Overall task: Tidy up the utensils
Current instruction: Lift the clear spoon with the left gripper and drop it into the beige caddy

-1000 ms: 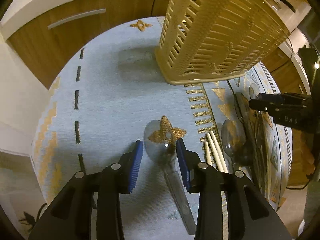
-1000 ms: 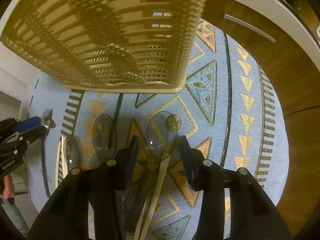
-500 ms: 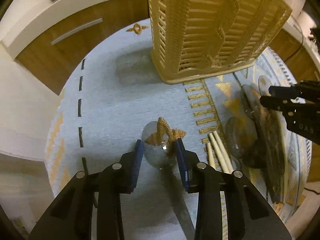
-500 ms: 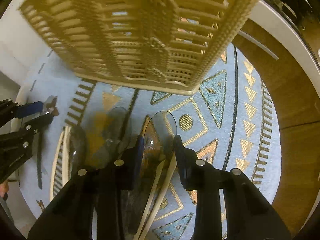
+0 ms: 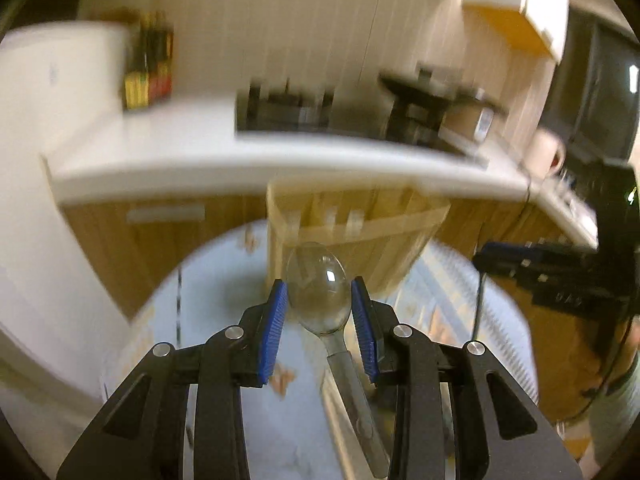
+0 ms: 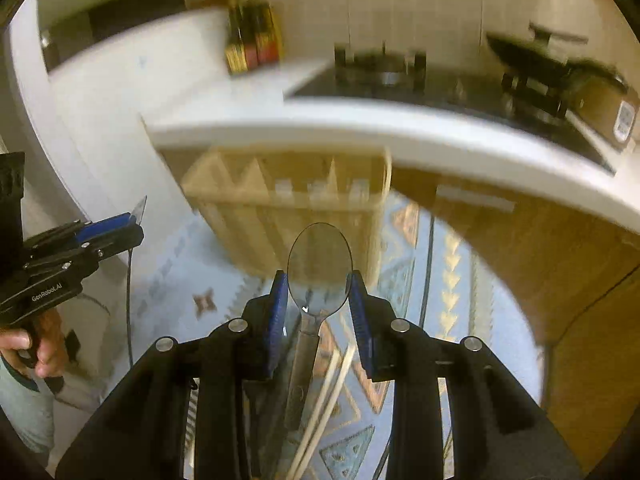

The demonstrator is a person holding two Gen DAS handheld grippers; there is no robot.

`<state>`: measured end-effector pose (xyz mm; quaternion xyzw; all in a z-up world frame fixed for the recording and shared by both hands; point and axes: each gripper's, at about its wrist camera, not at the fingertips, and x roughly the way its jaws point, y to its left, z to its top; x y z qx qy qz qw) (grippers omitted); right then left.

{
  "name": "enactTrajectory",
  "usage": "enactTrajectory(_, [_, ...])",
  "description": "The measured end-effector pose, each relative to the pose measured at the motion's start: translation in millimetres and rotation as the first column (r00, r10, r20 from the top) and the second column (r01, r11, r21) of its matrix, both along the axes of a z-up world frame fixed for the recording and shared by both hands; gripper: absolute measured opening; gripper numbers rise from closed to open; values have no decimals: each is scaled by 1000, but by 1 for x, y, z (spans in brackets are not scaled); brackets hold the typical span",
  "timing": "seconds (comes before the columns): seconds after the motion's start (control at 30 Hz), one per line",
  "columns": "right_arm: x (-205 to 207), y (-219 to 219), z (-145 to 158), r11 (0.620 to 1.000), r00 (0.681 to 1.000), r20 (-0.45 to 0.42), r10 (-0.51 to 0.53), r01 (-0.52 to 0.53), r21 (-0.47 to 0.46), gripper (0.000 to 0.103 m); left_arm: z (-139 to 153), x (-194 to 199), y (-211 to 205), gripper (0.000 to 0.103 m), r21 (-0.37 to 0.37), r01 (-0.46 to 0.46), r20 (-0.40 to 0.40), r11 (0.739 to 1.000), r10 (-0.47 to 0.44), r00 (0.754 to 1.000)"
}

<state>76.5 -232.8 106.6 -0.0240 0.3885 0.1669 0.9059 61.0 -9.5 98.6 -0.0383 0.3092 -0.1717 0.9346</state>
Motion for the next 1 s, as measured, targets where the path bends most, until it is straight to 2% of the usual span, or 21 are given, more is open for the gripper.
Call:
enactTrajectory(0.1, [-6, -11, 38, 1000, 995, 96, -12, 9, 30, 28, 39, 0, -9, 31, -10, -43, 147, 999, 44, 988])
enactTrajectory(0.23, [1, -15, 78, 996, 975, 218, -43, 25, 82, 28, 76, 4, -17, 31, -28, -102, 276, 994, 105, 955])
enactTrajectory(0.33, [16, -19, 98, 991, 949, 297, -104, 72, 117, 28, 89, 11, -23, 31, -42, -169, 356, 985, 173, 918])
enactTrajectory(0.43, [32, -24, 105, 981, 925, 343, -167, 121, 152, 28, 89, 23, -26, 31, -74, -213, 387, 974, 224, 894])
enactTrajectory(0.53, [52, -23, 97, 974, 892, 395, -220, 178, 140, 28, 79, 37, -28, 31, -70, -260, 421, 963, 265, 868])
enactTrajectory(0.67, [75, -18, 72, 971, 883, 406, -237, 210, 111, 28, 62, 58, -29, 31, -63, -305, 442, 950, 301, 845])
enactTrajectory(0.8, [91, -14, 39, 974, 895, 387, -224, 215, 67, 28, 46, 75, -28, 31, -38, -321, 435, 946, 305, 847])
enactTrajectory(1.0, [98, -10, 15, 978, 913, 351, -207, 204, 46, 28, 24, 84, -28, 31, -8, -334, 425, 943, 305, 852])
